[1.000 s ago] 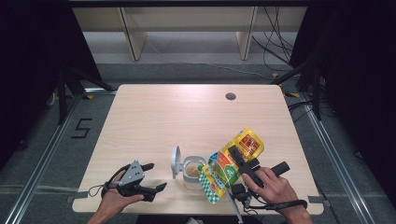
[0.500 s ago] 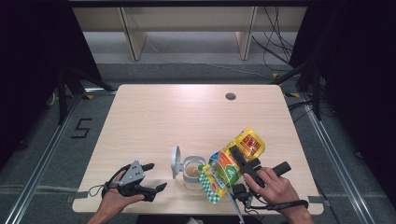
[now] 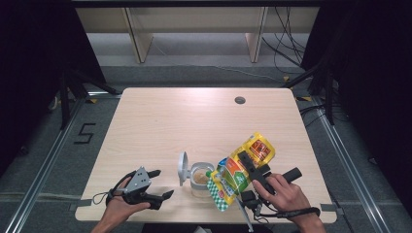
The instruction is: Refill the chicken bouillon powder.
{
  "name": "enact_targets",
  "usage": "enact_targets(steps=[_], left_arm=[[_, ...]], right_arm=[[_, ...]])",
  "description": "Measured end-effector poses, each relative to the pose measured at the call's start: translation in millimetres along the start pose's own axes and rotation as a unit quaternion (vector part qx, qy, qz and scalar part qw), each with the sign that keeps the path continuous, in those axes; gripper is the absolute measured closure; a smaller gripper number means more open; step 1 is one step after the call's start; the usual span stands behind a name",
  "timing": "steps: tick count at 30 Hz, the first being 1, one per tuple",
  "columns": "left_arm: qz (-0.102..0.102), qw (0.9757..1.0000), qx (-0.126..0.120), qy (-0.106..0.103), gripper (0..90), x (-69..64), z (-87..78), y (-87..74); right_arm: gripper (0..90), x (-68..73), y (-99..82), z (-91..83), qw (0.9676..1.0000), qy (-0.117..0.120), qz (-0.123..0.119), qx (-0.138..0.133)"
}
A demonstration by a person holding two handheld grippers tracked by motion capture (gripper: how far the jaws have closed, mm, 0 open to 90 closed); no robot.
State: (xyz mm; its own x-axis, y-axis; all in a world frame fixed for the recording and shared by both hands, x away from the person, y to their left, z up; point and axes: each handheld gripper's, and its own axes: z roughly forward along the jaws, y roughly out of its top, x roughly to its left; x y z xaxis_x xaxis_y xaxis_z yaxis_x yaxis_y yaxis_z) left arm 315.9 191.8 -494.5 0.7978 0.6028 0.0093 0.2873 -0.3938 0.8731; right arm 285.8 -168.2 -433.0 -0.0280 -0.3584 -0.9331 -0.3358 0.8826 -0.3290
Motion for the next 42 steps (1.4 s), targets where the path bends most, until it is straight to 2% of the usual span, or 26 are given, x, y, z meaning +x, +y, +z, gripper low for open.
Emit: enact_targets(steps=[2, 3, 4, 5, 7, 10, 11, 13, 17, 19, 20, 21, 23, 24, 25, 27, 28, 29, 30, 31, 32, 33, 36, 37, 40, 42], left_arm=[[0.004, 1.0000, 0.000, -0.001, 16.3, 0.4, 0.3, 0.0], [0.003, 1.0000, 0.001, -0.001, 16.3, 0.3, 0.4, 0.0], [0.003, 1.0000, 0.001, -0.001, 16.3, 0.2, 0.4, 0.1], [0.005, 1.0000, 0.001, 0.000, 16.3, 0.4, 0.1, 0.0], [0.005, 1.0000, 0.001, 0.000, 16.3, 0.4, -0.2, 0.0], [0.003, 1.0000, 0.000, 0.000, 16.3, 0.4, -0.4, 0.0], [0.003, 1.0000, 0.000, 0.000, 16.3, 0.5, -0.4, -0.1], [-0.004, 1.0000, 0.000, 0.002, 16.3, -0.5, -0.2, -0.3], [0.006, 1.0000, 0.001, 0.000, 16.3, 0.5, -0.3, 0.0], [-0.007, 1.0000, 0.000, 0.002, 16.3, -0.6, -0.3, -0.4], [0.003, 1.0000, 0.000, 0.000, 16.3, 0.4, -0.4, -0.1], [0.005, 1.0000, 0.000, -0.001, 16.3, 0.5, -0.4, -0.1], [0.003, 1.0000, 0.000, 0.000, 16.3, 0.3, -0.2, 0.1], [0.003, 1.0000, 0.000, 0.000, 16.3, 0.2, -0.2, 0.1], [-0.010, 1.0000, -0.001, 0.000, 16.3, -1.3, -0.2, -0.4], [-0.015, 0.9999, -0.004, 0.000, 16.3, -1.6, 0.3, -0.6], [-0.002, 1.0000, 0.000, 0.001, 16.3, -0.1, -0.3, 0.0], [-0.005, 1.0000, 0.000, 0.001, 16.3, -0.5, -0.2, -0.2], [0.002, 1.0000, 0.000, 0.000, 16.3, 0.2, -0.2, -0.1], [-0.003, 1.0000, 0.001, 0.002, 16.3, -0.5, -0.1, -0.3], [-0.005, 1.0000, 0.001, 0.002, 16.3, -0.6, 0.0, -0.3], [-0.004, 1.0000, 0.000, 0.002, 16.3, -0.5, 0.2, -0.2], [0.006, 1.0000, 0.001, 0.001, 16.3, 0.4, -0.2, 0.2], [0.005, 1.0000, 0.001, 0.001, 16.3, 0.5, -0.1, 0.2], [0.005, 1.0000, 0.001, 0.001, 16.3, 0.5, -0.3, 0.2], [-0.004, 1.0000, 0.000, 0.002, 16.3, -0.5, -0.1, -0.2]], right_arm=[[48.1, -1.5, 0.5, -0.8, 0.9999, -0.010, -0.011, -0.005], [48.1, 4.9, 0.4, -2.2, 0.9993, -0.002, 0.035, 0.010], [48.1, -0.8, 1.6, -0.6, 1.0000, -0.004, -0.005, -0.004], [48.1, -2.2, 2.4, -0.7, 0.9999, -0.006, -0.011, -0.006], [48.2, -1.4, 2.9, -0.2, 1.0000, -0.003, -0.005, -0.008], [48.1, -0.5, 2.5, 0.3, 0.9999, -0.005, -0.011, -0.003], [48.2, 1.8, 2.1, 0.3, 1.0000, 0.001, -0.002, -0.001], [48.2, 1.1, 2.1, 0.1, 1.0000, -0.001, -0.006, -0.004], [48.4, 1.3, 2.6, 0.2, 1.0000, 0.000, -0.006, -0.004], [48.4, 1.9, 2.6, 0.9, 1.0000, 0.002, -0.003, -0.004], [48.4, 1.1, 2.4, 1.2, 0.9999, 0.001, -0.009, -0.008], [48.5, 2.1, 2.1, 0.6, 1.0000, 0.002, -0.002, -0.003], [48.5, 0.9, 1.8, 1.7, 0.9999, -0.005, -0.011, -0.011], [48.5, 3.3, 1.5, 0.9, 1.0000, -0.001, 0.005, -0.001], [48.6, 2.5, 1.5, 1.1, 1.0000, 0.001, -0.001, -0.003], [48.6, 1.7, 1.3, 1.6, 1.0000, 0.003, -0.007, -0.006], [48.6, 1.7, 1.1, 1.9, 1.0000, 0.002, -0.007, -0.006], [48.6, 1.1, 1.2, 2.2, 0.9999, 0.000, -0.011, -0.008], [48.6, 2.0, 1.0, 1.6, 0.9999, -0.003, -0.008, -0.007], [48.6, 1.9, 0.9, 1.3, 0.9999, -0.004, -0.007, -0.005], [48.7, 8.1, 0.1, -0.5, 0.9992, 0.002, 0.038, 0.013], [48.7, 3.2, 0.4, 1.1, 1.0000, -0.003, 0.003, 0.002], [48.7, 0.3, 1.9, 2.1, 0.9998, -0.008, -0.017, -0.006], [48.7, 2.2, 2.0, 2.2, 1.0000, -0.003, -0.007, -0.004], [48.7, 1.7, 3.4, 1.5, 1.0000, -0.003, -0.009, -0.001], [48.8, 1.2, 3.3, 1.8, 0.9999, -0.006, -0.009, -0.002]])
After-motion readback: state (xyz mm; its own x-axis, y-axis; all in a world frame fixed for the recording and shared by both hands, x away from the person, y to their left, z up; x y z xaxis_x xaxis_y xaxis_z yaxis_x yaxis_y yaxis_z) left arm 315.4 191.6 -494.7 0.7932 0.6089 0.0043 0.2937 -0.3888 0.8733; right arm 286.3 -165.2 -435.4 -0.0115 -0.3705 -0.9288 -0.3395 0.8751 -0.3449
